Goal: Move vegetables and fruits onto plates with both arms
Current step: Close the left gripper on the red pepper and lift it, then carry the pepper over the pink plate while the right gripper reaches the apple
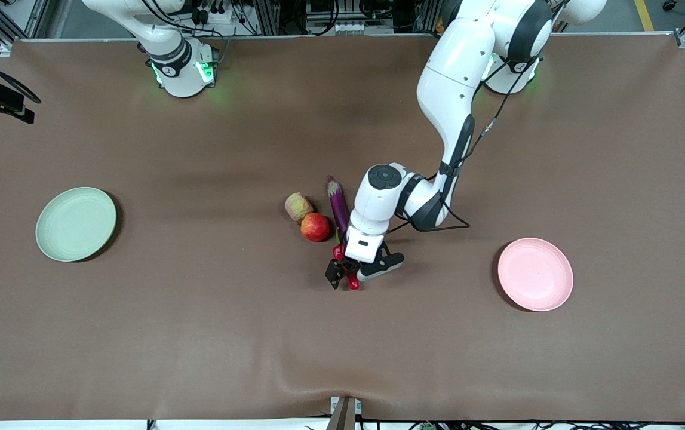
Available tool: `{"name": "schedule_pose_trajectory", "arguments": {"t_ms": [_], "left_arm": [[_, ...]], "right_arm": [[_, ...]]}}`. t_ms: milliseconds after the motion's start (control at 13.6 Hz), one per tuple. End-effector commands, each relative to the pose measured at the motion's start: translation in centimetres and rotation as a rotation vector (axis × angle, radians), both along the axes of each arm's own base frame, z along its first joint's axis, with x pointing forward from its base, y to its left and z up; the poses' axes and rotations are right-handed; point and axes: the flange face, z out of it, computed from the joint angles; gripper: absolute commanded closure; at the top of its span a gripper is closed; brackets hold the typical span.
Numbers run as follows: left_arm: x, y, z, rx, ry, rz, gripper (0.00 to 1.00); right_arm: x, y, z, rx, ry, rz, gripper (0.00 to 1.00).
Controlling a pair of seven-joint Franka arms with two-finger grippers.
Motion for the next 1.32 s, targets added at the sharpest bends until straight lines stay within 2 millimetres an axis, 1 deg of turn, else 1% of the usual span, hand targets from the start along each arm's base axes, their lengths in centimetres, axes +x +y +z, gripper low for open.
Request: {"name": "schedule_pose_trajectory", "arguments": {"t_ms": [0,73,147,293,367,440,514,587,734,807,880,954,1027,1100,1174,1247], "left_arm": [[-0.8,-0.2,0.6,0.008,-0.01,-0.02,0.6],[-0.7,-0.1,0.6,0.008,-0.01,-0.019,0.9],[-0.7,-0.1,0.6,0.008,-0.01,-0.019,1.0],[-0.7,-0.1,0.8,0.004,-0.011,-0.017,1.0],[-0.4,0.1,1.1,0.003,-0.011,-0.012,1.0],[0.0,0.3,2.4,-0.005,-0.017,-0.004,1.0],[0.4,0.6,3.6,-0.009,-0.001,0.013,1.0],[1.2,1.2,6.0,-0.007,0.019,0.034,1.0],[2.7,3.5,10.6,-0.002,0.086,0.087,1.0],[3.2,4.7,12.8,0.012,0.129,0.108,1.0],[3.9,6.8,14.5,0.036,0.175,0.137,1.0],[4.2,8.5,15.7,0.07,0.227,0.146,1.0],[4.1,10.0,16.4,0.128,0.291,0.125,1.0],[4.2,12.6,17.3,0.188,0.359,0.1,1.0],[5.1,16.7,18.3,0.22,0.397,0.087,1.0],[5.6,20.8,19.2,0.229,0.408,0.063,1.0]], "right_arm": [[0.0,-0.5,0.2,0.019,0.001,0.004,0.0],[0.0,-0.5,0.2,0.019,0.001,0.003,0.0],[0.0,-0.5,0.2,0.019,0.002,0.003,0.0],[0.1,-0.5,0.1,0.019,0.004,0.003,0.0],[0.4,-0.6,-0.3,0.02,0.011,0.001,0.0],[0.4,-0.5,-0.3,0.019,0.01,0.002,0.0],[0.8,-0.4,-0.8,0.019,0.018,0.004,0.0],[1.7,-0.2,-2.2,0.019,0.042,0.011,0.0],[3.8,-0.1,-5.7,0.011,0.106,0.016,0.0],[4.7,0.0,-7.6,0.008,0.141,0.018,0.0],[5.2,-0.1,-8.8,0.007,0.163,0.018,0.0],[5.2,-0.1,-8.8,0.004,0.162,0.018,0.0],[5.5,0.2,-9.4,-0.005,0.172,0.025,0.0],[5.8,0.7,-10.3,-0.006,0.187,0.033,0.0],[6.4,1.5,-11.7,-0.006,0.212,0.036,0.0],[7.3,2.7,-13.9,0.002,0.244,0.053,0.0]]}}
